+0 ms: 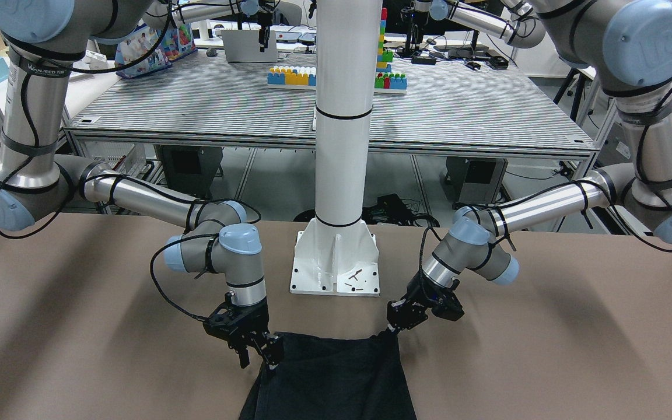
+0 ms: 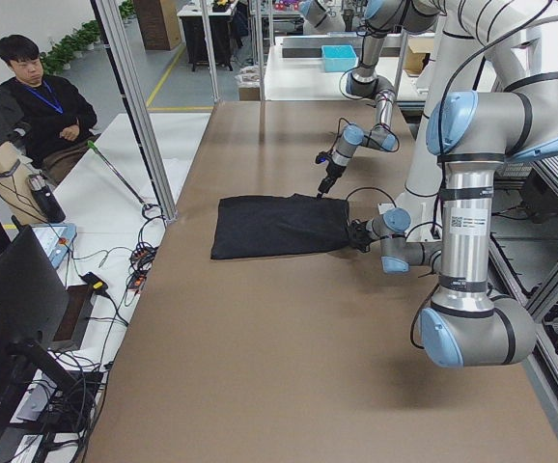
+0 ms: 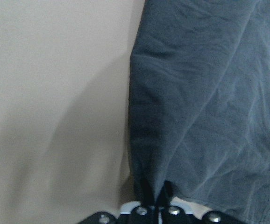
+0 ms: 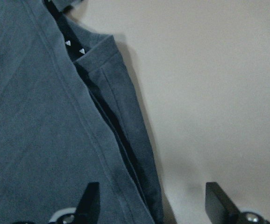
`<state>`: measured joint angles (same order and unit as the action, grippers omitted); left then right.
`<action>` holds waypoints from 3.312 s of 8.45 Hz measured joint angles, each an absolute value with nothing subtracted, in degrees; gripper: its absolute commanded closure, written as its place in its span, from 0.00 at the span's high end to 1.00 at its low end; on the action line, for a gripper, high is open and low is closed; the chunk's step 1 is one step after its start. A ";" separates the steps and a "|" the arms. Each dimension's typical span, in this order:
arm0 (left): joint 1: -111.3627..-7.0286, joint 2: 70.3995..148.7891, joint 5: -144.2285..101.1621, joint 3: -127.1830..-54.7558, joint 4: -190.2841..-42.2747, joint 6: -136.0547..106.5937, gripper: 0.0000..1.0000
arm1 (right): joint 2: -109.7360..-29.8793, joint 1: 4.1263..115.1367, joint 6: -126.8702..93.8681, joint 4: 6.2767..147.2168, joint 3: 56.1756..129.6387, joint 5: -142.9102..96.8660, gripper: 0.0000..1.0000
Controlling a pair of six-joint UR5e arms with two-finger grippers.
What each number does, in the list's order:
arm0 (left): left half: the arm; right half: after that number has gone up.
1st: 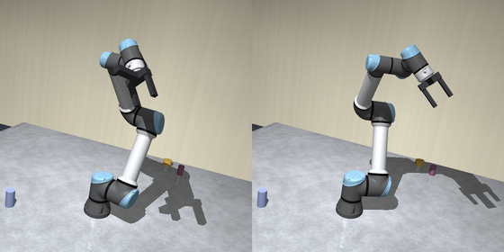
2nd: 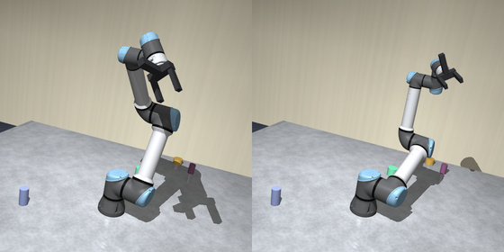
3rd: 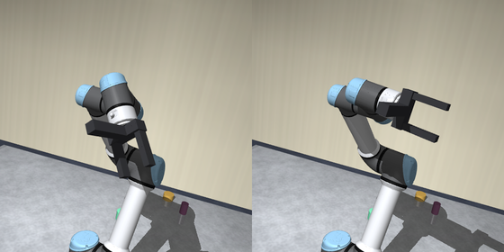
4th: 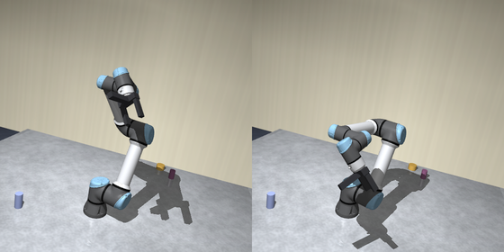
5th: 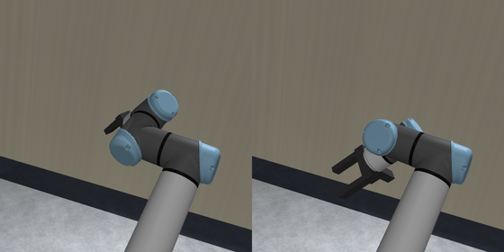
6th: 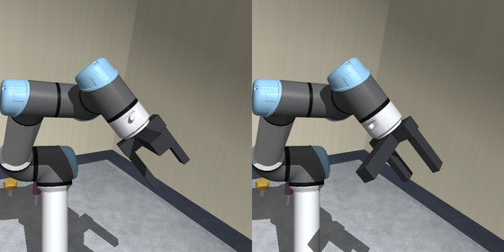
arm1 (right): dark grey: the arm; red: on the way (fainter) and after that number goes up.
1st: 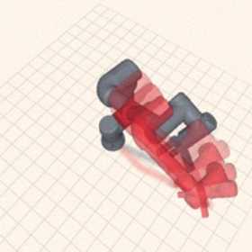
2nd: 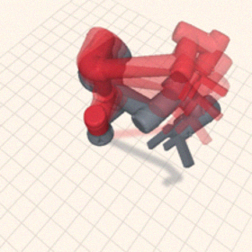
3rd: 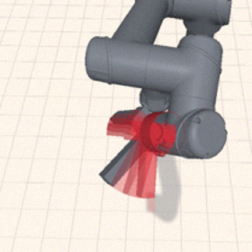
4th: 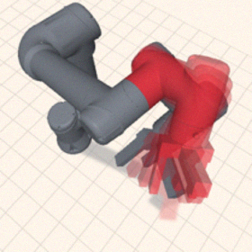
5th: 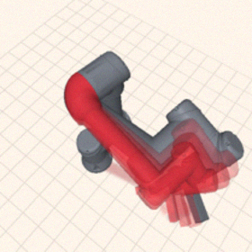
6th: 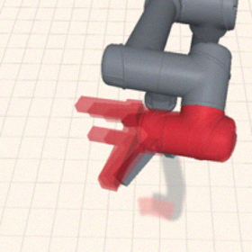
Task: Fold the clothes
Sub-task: 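Grasp the near corner with the right gripper while the left gripper holds its corner, then lift both near corners and fold them over toward the far edge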
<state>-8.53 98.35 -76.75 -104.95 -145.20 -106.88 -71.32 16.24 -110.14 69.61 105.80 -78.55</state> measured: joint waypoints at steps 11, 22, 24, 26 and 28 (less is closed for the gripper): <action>-8.58 98.37 -76.73 -104.94 -145.20 -106.82 0.00 | -70.66 14.34 -112.19 69.67 105.38 -76.36 0.62; -8.66 98.40 -76.81 -105.34 -145.19 -106.61 0.00 | -69.44 14.00 -112.20 69.66 105.23 -74.81 0.00; -8.69 98.58 -77.30 -106.24 -145.19 -106.47 0.00 | -70.24 13.95 -111.85 69.74 107.65 -74.69 0.00; -8.70 98.01 -78.70 -109.96 -145.18 -106.37 0.00 | -73.03 11.17 -111.80 70.24 113.47 -74.44 0.00; -9.22 96.36 -80.53 -116.43 -142.00 -106.34 0.00 | -77.68 7.80 -111.75 70.95 121.68 -72.98 0.00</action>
